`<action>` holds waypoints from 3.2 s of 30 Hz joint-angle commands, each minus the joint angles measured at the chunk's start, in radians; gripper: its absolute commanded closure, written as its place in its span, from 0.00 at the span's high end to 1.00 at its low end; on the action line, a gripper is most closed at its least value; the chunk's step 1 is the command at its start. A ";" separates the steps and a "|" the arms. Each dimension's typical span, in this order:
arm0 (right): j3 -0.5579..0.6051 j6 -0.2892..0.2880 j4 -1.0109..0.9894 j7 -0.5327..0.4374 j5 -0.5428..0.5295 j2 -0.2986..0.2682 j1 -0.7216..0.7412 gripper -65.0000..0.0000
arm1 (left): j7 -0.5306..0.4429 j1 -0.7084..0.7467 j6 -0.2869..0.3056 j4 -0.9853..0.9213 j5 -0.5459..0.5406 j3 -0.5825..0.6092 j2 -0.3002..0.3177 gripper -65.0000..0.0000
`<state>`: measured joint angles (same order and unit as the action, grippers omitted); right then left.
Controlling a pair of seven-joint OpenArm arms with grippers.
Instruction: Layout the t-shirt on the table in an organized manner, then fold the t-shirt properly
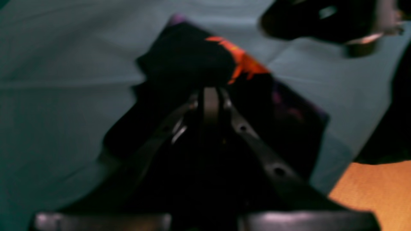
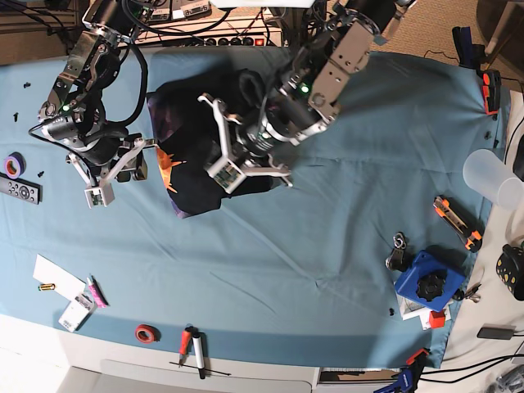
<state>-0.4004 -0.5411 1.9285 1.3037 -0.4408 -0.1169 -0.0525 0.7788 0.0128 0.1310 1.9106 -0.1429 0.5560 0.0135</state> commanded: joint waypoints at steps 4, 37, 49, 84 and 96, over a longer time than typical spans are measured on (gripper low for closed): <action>-0.003 0.004 0.012 -0.028 -0.004 -0.011 0.014 0.31 | -0.020 -0.041 0.000 -0.119 -0.005 0.018 -0.016 0.02; -0.003 0.003 0.012 -0.118 -0.003 -0.011 0.014 0.31 | 0.352 -0.063 -0.260 -0.032 0.383 0.017 -0.011 0.00; -0.003 0.003 0.012 -0.130 -0.003 -0.010 0.014 0.31 | 0.346 -0.066 -0.254 -0.032 0.245 0.017 -0.014 0.00; -0.001 0.003 0.012 -0.137 -0.006 -0.011 0.014 0.31 | 0.251 -0.063 -0.054 -0.188 0.108 0.115 -0.049 0.00; -0.001 -0.013 0.012 -0.138 -0.014 -0.013 0.016 0.31 | 0.465 -0.006 -0.188 -0.141 0.402 0.115 -0.046 0.00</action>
<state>-0.4000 -0.5495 1.9278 1.1923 -0.4374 -0.1188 -0.0521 1.2137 0.0090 -0.0528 1.7546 0.2466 0.6731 -0.0254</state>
